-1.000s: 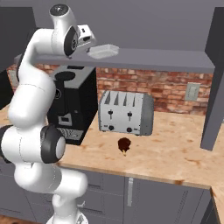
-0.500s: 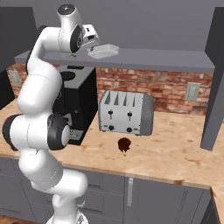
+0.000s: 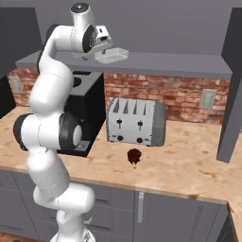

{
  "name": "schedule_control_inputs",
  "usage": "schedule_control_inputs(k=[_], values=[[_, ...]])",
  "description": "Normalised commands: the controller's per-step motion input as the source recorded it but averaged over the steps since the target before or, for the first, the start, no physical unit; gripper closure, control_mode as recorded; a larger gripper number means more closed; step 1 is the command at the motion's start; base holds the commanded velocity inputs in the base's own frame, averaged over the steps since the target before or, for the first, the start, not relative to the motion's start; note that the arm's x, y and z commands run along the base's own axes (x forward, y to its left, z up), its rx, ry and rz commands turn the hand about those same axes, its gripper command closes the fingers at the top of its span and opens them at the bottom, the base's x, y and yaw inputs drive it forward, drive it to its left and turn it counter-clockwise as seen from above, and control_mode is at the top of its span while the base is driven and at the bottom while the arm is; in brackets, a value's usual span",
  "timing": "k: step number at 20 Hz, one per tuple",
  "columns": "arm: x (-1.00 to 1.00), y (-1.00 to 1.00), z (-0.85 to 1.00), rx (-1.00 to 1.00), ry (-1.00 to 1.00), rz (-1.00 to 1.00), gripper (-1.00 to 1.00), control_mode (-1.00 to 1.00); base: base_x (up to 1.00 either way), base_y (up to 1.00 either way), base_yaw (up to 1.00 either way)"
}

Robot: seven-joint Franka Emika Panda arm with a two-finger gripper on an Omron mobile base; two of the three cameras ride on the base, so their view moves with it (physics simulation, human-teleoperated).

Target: Retrieve the tupperware from the cabinet, then place the raw meat into the tupperware to avoid contamination.

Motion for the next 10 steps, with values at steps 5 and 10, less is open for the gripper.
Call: schedule_control_inputs(k=[5, 10], values=[[0.27, -0.05, -0.04, 0.0, 0.05, 0.01, -1.0, -1.0, 0.0, 0.0, 0.0], [0.21, 0.0, -0.09, 0.0, 0.03, 0.01, -1.0, -1.0, 0.0, 0.0, 0.0]])
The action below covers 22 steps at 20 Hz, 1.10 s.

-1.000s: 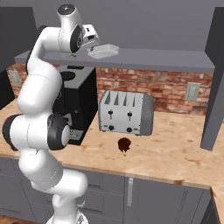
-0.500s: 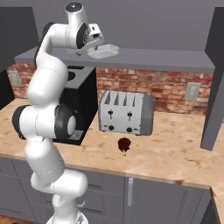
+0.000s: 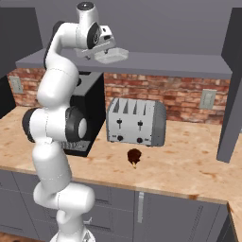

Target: Retrieve the tupperware from the cabinet, then place the raw meat into the tupperware to avoid contamination.

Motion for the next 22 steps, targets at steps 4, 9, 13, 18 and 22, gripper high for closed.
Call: schedule_control_inputs(k=[4, 9, 13, 18, 22], values=[[0.21, 0.0, -0.14, 0.0, 0.03, 0.01, -1.0, -1.0, 0.0, 0.0, 0.0], [0.24, 0.0, -0.12, 0.0, 0.03, 0.01, -1.0, -1.0, 0.0, 0.0, 0.0], [0.27, -0.01, -0.1, 0.0, 0.04, 0.0, -1.0, -1.0, 0.0, 0.0, 0.0], [0.13, 0.0, -0.15, 0.0, 0.04, 0.01, -1.0, -1.0, 0.0, 0.0, 0.0], [0.1, 0.0, -0.17, 0.0, 0.05, 0.01, -1.0, -1.0, 0.0, 0.0, 0.0]])
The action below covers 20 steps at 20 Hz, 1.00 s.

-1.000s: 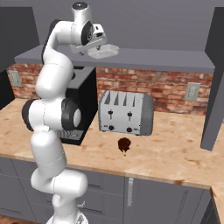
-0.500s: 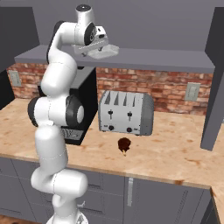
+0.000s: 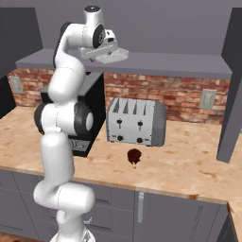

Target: Retrieve the tupperware from the cabinet, then place the raw meat into the tupperware to avoid contamination.

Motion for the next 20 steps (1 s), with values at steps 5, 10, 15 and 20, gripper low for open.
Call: schedule_control_inputs(k=[5, 10, 15, 20], values=[[0.06, 0.0, -0.18, 0.0, 0.05, 0.02, 1.0, -1.0, 0.0, 0.0, 0.0], [0.02, 0.0, -0.02, 0.0, 0.01, 0.01, 1.0, -1.0, 0.0, 0.0, 0.0], [-0.02, 0.0, 0.01, 0.0, 0.0, 0.0, 1.0, -1.0, 0.0, 0.0, 0.0], [-0.18, -0.06, 0.21, 0.0, -0.01, 0.01, 1.0, -1.0, 0.0, 0.0, 0.0]])
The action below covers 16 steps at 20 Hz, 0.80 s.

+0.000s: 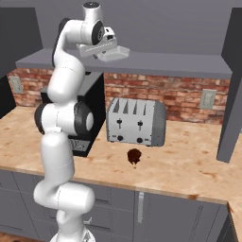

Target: Retrieve the tupperware from the cabinet, then place the raw meat into the tupperware to avoid contamination.

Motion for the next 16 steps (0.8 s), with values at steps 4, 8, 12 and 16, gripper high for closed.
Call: schedule_control_inputs(k=[4, 8, 12, 16], values=[[-0.38, -0.08, 0.21, 0.0, -0.03, 0.03, 1.0, -1.0, 0.0, 0.0, 0.0], [-0.5, -0.05, 0.1, 0.0, -0.03, 0.04, 1.0, -1.0, 0.0, 0.0, 0.0], [-0.58, -0.03, 0.02, 0.0, -0.03, 0.04, 1.0, -1.0, 0.0, 0.0, 0.0], [-0.67, -0.06, 0.0, 0.0, -0.04, 0.04, 1.0, -1.0, 0.0, 0.0, 0.0]])
